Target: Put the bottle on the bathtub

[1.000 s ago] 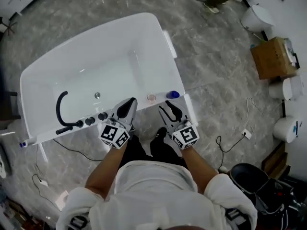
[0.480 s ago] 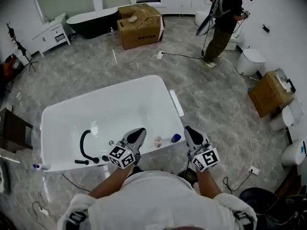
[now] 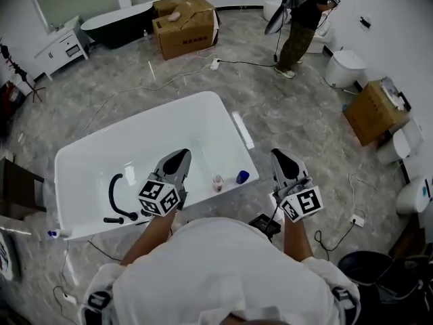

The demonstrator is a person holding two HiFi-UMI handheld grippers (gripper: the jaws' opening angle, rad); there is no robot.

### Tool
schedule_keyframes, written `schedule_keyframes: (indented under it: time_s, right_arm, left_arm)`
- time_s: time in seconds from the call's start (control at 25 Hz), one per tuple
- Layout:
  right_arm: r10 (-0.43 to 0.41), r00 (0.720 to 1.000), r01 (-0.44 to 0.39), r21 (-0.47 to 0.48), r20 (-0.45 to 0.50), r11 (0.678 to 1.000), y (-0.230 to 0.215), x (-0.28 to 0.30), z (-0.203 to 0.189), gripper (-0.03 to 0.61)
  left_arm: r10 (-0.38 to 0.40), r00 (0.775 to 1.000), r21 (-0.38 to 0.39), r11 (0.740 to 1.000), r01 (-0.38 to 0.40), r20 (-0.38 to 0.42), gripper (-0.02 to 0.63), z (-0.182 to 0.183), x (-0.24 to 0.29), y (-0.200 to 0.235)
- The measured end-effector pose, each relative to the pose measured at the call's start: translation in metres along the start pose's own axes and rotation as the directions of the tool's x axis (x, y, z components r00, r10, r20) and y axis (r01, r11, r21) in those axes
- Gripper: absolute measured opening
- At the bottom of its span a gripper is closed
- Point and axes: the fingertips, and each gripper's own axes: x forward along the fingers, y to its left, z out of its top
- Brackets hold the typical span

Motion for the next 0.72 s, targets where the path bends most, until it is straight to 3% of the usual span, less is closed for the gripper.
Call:
schedule_keyframes:
  time_s: [0.16, 0.28, 0.44, 0.56, 0.72]
  right_arm:
    - [-0.061, 0.998, 0.061, 0.019, -0.027, 0.998, -0.018, -0.009, -0.002, 0.023]
    - [-0.140, 0.986, 0.138, -0.023, -0.086, 0.990, -0.032, -0.022, -0.009, 0.023]
    - [-0.196, 0.968, 0.176, -0.133, -0.157, 0.975, -0.031, -0.025, -0.014, 0.023]
    - [-0.209, 0.965, 0.194, -0.108, -0.158, 0.975, -0.031, -0.023, -0.014, 0.023]
    - [-0.233, 0.958, 0.221, -0.087, -0.169, 0.971, -0.036, -0.032, -0.022, 0.023]
  left_arm:
    - [-0.021, 1.000, -0.017, 1.000, 0.021, 0.007, 0.025, 0.010, 0.006, -0.006]
    - [-0.025, 1.000, -0.010, 1.000, 0.025, 0.002, 0.025, 0.011, 0.010, -0.014]
    - [0.066, 0.998, 0.035, 0.997, -0.065, -0.018, 0.025, 0.017, 0.008, -0.002]
    - [0.127, 0.992, 0.049, 0.991, -0.128, 0.014, 0.025, 0.027, -0.001, 0.010]
    - [0.098, 0.995, 0.018, 0.995, -0.098, 0.034, 0.025, 0.023, -0.003, 0.002]
